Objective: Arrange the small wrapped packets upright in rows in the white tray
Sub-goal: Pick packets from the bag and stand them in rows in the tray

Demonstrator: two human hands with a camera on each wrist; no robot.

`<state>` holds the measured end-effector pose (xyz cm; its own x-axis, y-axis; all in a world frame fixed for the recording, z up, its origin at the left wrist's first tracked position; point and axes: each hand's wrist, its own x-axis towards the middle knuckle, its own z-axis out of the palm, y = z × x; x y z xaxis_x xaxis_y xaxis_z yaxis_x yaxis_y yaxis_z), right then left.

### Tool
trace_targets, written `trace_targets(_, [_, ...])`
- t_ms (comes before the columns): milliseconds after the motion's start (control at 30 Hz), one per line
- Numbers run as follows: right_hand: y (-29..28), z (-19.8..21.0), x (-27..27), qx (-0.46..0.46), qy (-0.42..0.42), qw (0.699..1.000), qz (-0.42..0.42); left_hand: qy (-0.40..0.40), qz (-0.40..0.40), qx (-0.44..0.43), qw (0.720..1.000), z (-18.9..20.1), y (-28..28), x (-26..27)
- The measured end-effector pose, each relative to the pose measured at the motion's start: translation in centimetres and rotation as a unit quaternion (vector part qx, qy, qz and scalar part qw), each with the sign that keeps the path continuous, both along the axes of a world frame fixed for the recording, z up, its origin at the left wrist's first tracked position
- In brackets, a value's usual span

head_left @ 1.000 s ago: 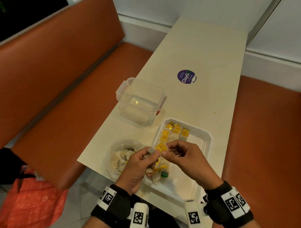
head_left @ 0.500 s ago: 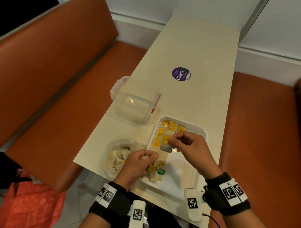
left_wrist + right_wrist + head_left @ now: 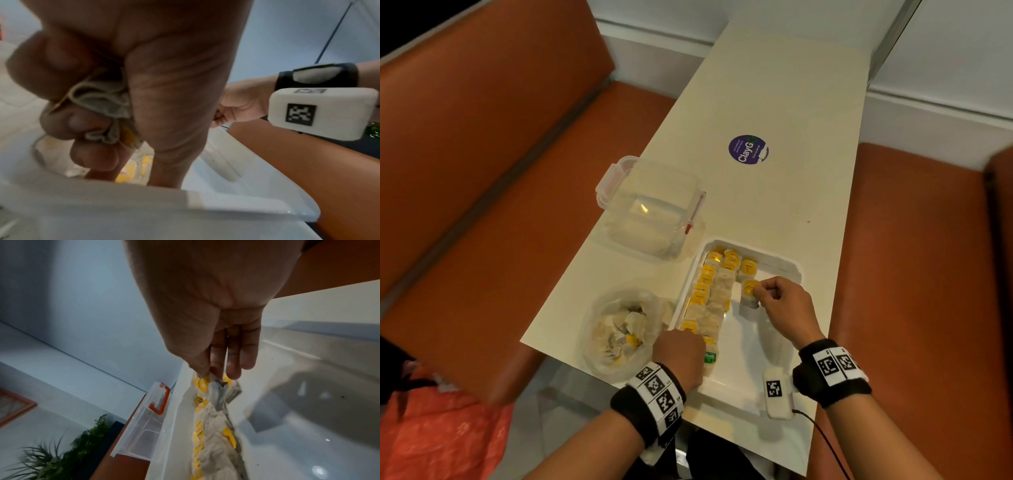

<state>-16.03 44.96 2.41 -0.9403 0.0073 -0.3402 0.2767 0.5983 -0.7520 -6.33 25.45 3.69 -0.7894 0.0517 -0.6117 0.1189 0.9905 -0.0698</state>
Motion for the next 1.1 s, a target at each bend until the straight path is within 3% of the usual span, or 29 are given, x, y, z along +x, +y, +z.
trace_targets(133, [0.1,-1.0,-0.5,-0.029,-0.040,0.998,0.046,0.001,0.007,0.003,1.000,0.4,-0.2,0.0])
trace_targets(200, [0.1,-1.3,-0.8,-0.042,-0.035,0.998,0.026,0.002,0.038,0.026,0.999,1.1,-0.7,-0.1])
trace_targets(367, [-0.2,-3.0,-2.0,-0.054,-0.039,0.998,-0.018,-0.017,0.168,0.161,0.972,2.7,-2.9,-0.7])
trace_targets(433, [-0.5,-3.8,-2.5,-0.063,-0.052,0.997,-0.011,-0.028,0.227,0.275,0.934,2.8,-3.8,-0.6])
trace_targets(533, [-1.0,-4.9,-3.4,-0.049,-0.060,0.997,-0.011,-0.036,0.338,0.437,0.833,3.5,-4.5,-0.3])
trace_targets(600, [-1.3,-5.7,-4.1,-0.038,-0.060,0.997,-0.012,-0.050,0.393,0.495,0.774,4.0,-4.7,-0.1])
trace_targets(700, [-1.5,-6.4,-4.9,-0.016,-0.045,0.998,-0.036,-0.067,0.432,0.524,0.731,4.3,-4.8,0.1])
trace_targets(833, [-1.5,-7.0,-5.4,-0.015,-0.044,0.995,-0.088,-0.062,0.460,0.530,0.710,4.1,-4.8,0.1])
trace_targets(1100, [-1.6,-7.2,-5.7,-0.009,-0.040,0.995,-0.091,-0.045,0.489,0.523,0.697,3.8,-4.5,-0.2])
